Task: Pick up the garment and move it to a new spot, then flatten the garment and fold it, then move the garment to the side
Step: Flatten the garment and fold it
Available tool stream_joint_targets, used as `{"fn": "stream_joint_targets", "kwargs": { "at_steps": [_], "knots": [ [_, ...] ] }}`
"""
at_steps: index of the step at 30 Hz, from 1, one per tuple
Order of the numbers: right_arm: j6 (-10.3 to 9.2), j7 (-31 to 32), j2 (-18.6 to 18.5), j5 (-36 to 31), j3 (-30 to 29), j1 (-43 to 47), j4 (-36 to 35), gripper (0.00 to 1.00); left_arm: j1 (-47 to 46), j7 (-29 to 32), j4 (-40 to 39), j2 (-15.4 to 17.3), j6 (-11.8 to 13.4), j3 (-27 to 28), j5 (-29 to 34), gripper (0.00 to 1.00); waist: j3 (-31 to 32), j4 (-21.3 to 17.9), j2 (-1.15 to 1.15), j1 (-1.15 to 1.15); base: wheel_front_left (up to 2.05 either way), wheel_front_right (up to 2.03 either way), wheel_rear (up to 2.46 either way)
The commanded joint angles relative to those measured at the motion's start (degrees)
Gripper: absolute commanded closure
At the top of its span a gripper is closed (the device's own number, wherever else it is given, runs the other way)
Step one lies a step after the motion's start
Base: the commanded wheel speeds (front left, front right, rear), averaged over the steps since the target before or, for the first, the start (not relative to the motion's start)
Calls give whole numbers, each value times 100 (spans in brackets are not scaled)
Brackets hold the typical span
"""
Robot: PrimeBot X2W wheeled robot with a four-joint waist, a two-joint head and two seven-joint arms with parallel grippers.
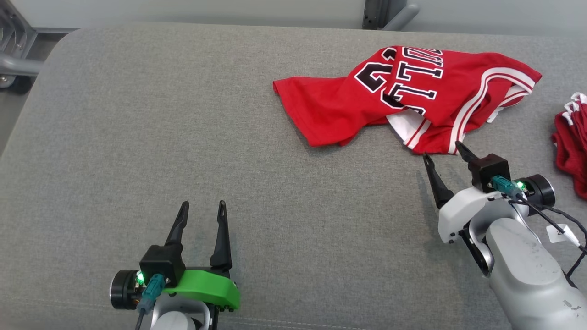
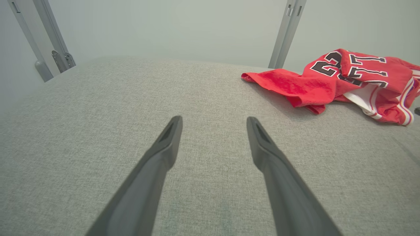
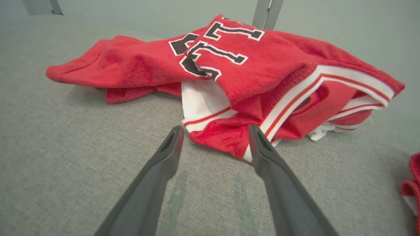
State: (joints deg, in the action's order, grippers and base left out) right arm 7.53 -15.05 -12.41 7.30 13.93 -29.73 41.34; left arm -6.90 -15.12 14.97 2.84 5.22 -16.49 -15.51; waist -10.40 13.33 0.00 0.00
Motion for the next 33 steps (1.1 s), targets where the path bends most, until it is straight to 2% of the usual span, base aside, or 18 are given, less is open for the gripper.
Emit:
{"fn": "stream_joint_targets", "kwargs": {
  "at_steps": [1, 9, 15, 16, 18, 29, 33],
  "knots": [
    [-9, -21, -86, -29, 42, -87, 112, 0, -51, 2, -24, 10, 0, 4, -5, 0, -156, 159, 0, 0, 0, 0, 0],
    [-9, -22, -290, -528, 505, -799, 1189, 0, -203, 2, -77, 11, 52, -93, -124, 0, -505, 596, 0, 0, 0, 0, 0],
    [-9, -5, -343, -662, 545, -1132, 1875, 0, -224, 2, -87, 9, 115, -112, -204, 0, -561, 752, 0, 0, 0, 0, 0],
    [-9, -4, -350, -681, 519, -1179, 1926, 53, -219, 2, -88, 9, 125, -111, -211, 0, -558, 756, 0, 0, 0, 0, 0],
    [-9, -6, -352, -711, 449, -1243, 1951, 100, -201, 2, -94, 9, 139, -98, -219, 0, -549, 740, 0, 0, 0, 0, 0],
    [-9, -9, -235, -678, -15, -923, 973, 100, -129, 2, -61, 10, 123, -19, -135, 0, -335, 255, 0, 0, 0, 0, 0],
    [-9, -15, -190, -576, -95, -540, 300, 100, -80, 2, -35, 11, 91, 23, -76, 0, -170, -12, 0, 0, 0, 0, 0]
  ]
}}
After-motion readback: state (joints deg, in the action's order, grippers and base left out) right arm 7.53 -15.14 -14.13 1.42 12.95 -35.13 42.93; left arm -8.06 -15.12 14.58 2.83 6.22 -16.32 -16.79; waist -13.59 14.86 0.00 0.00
